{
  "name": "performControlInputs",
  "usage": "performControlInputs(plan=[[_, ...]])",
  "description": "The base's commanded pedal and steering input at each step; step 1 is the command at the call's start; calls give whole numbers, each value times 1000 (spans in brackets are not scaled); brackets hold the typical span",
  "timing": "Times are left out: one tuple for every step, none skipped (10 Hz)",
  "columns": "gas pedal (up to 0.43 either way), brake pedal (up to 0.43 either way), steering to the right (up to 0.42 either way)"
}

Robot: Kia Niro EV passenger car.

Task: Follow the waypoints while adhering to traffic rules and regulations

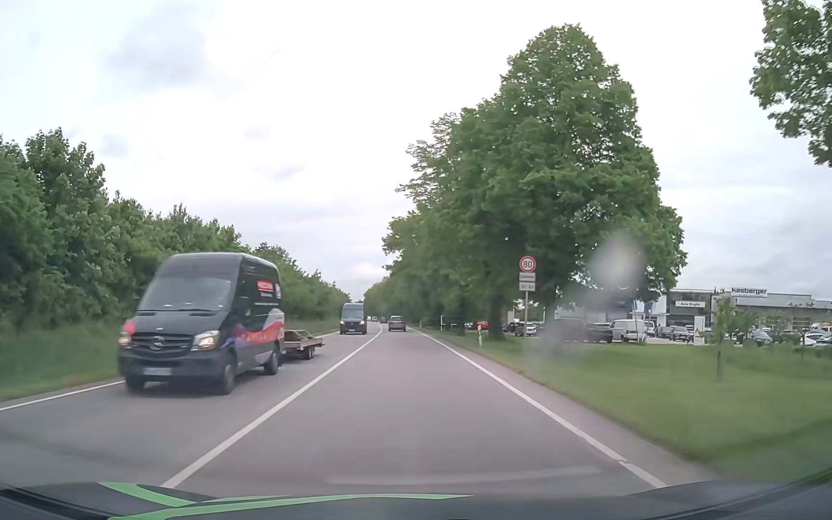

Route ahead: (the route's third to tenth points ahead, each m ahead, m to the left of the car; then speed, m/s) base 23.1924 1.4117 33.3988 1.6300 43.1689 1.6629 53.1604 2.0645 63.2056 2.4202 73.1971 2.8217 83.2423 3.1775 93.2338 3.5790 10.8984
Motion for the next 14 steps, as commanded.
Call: performControlInputs(plan=[[500,0,-3],[500,0,-3],[500,0,-3],[500,0,-3],[500,0,-4],[500,0,-5],[500,0,-6],[500,0,-6],[500,0,-6],[500,0,-6],[500,0,-6],[500,0,-6],[500,0,-5],[500,0,-6]])
